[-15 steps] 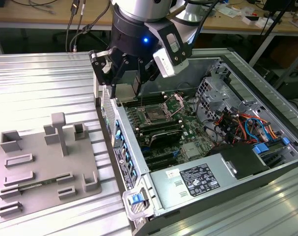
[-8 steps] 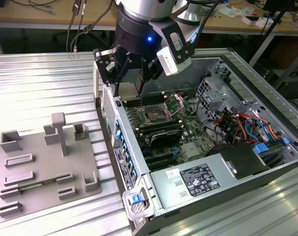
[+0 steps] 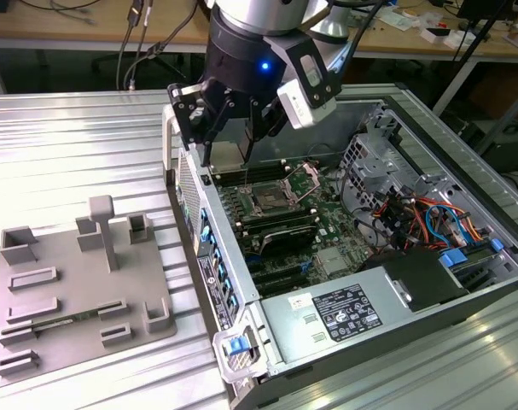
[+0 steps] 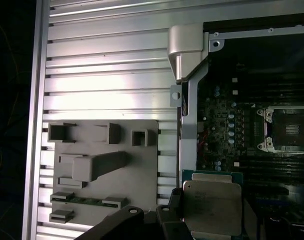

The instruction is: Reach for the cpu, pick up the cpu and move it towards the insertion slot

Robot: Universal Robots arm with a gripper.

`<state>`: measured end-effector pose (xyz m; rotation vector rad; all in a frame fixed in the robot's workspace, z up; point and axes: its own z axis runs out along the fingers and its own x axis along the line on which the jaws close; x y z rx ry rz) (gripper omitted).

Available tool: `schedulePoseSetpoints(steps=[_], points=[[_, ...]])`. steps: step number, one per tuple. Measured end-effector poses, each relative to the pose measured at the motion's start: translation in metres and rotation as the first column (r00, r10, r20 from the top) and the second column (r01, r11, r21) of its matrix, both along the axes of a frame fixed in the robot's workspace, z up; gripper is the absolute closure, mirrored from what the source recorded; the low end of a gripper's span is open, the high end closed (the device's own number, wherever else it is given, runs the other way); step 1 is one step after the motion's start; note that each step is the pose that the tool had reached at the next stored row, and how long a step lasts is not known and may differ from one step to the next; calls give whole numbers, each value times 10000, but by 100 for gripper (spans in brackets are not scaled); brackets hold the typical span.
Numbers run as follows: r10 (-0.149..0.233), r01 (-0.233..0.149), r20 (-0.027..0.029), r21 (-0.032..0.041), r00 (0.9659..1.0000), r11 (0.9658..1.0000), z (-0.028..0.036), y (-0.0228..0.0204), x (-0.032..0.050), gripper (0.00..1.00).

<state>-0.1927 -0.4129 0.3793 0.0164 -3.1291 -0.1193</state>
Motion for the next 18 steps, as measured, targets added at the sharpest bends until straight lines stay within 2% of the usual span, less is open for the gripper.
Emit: schedulePoseSetpoints(steps=[5,8,11,18], points=[[-1,1,0,-8,10000,10000,-9,47,51,45],[-1,1,0,-19,10000,10000,-15,102,87,45],[0,0,1,-32,10000,10000,-20,134,114,45],[-22,22,0,-104,10000,9999,-40,213,196,45]])
